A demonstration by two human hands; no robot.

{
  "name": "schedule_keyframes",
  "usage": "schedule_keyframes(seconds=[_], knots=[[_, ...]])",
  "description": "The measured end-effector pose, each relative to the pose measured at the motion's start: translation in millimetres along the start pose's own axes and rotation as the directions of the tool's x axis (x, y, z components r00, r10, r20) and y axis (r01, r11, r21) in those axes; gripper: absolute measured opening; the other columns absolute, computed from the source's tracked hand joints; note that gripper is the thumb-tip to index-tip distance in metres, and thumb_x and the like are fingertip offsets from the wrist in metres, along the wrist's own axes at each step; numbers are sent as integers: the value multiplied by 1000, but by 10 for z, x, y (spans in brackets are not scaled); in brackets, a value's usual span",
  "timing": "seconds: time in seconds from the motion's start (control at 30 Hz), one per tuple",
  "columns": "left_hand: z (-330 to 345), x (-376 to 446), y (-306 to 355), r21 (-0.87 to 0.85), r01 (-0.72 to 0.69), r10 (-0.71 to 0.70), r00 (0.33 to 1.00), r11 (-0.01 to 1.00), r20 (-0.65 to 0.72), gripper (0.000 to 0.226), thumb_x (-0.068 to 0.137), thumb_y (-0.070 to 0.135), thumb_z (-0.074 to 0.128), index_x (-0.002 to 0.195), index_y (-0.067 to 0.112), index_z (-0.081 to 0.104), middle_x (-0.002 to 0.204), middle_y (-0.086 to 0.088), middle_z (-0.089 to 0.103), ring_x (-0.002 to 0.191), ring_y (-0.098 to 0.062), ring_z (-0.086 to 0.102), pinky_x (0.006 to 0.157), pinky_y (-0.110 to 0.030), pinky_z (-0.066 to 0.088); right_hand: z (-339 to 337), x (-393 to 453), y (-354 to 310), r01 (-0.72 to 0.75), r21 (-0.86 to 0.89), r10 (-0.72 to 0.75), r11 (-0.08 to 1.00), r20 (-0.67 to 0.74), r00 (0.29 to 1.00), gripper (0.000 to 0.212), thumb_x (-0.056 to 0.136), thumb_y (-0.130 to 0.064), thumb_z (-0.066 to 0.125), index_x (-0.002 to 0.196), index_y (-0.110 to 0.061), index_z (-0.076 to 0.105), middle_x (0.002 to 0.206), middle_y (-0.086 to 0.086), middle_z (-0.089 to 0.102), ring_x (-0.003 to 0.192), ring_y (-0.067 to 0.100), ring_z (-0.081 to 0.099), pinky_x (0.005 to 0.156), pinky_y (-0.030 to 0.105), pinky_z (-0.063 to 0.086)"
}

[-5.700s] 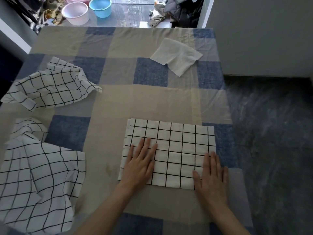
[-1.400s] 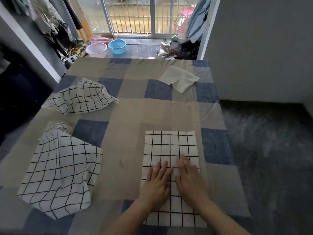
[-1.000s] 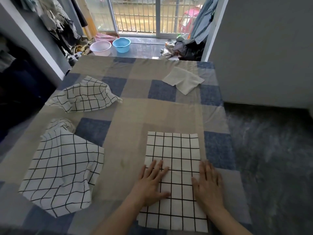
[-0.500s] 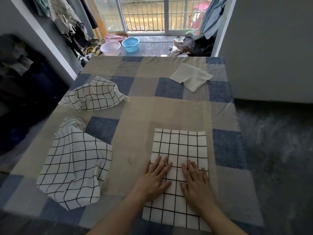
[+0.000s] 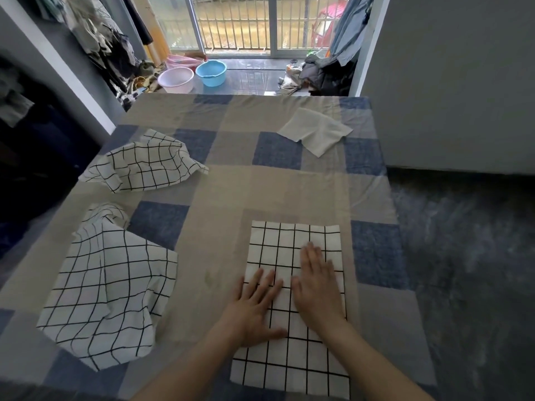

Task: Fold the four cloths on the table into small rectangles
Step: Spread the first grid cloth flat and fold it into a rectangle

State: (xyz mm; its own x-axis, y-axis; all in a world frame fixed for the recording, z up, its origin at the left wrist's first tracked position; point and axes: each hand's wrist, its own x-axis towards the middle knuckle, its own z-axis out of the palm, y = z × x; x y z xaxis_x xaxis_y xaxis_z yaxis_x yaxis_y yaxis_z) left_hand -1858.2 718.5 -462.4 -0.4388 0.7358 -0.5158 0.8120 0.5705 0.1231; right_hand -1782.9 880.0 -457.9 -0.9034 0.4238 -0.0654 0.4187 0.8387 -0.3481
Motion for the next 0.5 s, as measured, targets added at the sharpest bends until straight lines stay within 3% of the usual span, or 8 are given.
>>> schedule_keyframes(seconds=[0.1, 0.23, 0.37, 0.5], knots=[[-67, -3, 33, 44, 15, -17, 998, 999, 55, 100, 80, 84, 26, 143, 32, -33, 148, 7, -43, 134, -18, -44, 113, -50, -22, 130, 113, -103, 98, 10, -99, 995, 115, 988, 65, 96, -42, 12, 154, -17, -5, 159, -3, -17, 146, 12, -20, 121, 41, -4], [-126, 2, 68, 77, 35, -44, 993, 996, 107, 99, 81, 83, 27, 141, 33, -34, 147, 6, -44, 134, -20, -43, 114, -55, -17, 218, 263, 226, 114, -80, -103, 990, 124, 987, 65, 97, -45, 20, 155, -19, 6, 163, -2, -1, 148, 12, -8, 118, 39, -7], [-118, 13, 70, 64, 26, -34, 990, 998, 134, 99, 82, 82, 27, 140, 32, -35, 148, 6, -44, 134, -21, -44, 114, -55, -16, 51, 536, 669, -68, -108, 80, 992, 110, 991, 68, 93, -49, 7, 154, -22, -5, 162, -6, -11, 146, 8, -15, 119, 40, -9], [-109, 13, 34, 53, 10, -18, 990, 999, 140, 98, 82, 82, 27, 139, 33, -36, 147, 7, -46, 133, -20, -46, 114, -55, -17, -131, 601, 1056, -172, -160, 190, 972, 108, 976, 67, 93, -50, 5, 154, -24, -3, 162, -6, -7, 148, 10, -8, 120, 46, -4]])
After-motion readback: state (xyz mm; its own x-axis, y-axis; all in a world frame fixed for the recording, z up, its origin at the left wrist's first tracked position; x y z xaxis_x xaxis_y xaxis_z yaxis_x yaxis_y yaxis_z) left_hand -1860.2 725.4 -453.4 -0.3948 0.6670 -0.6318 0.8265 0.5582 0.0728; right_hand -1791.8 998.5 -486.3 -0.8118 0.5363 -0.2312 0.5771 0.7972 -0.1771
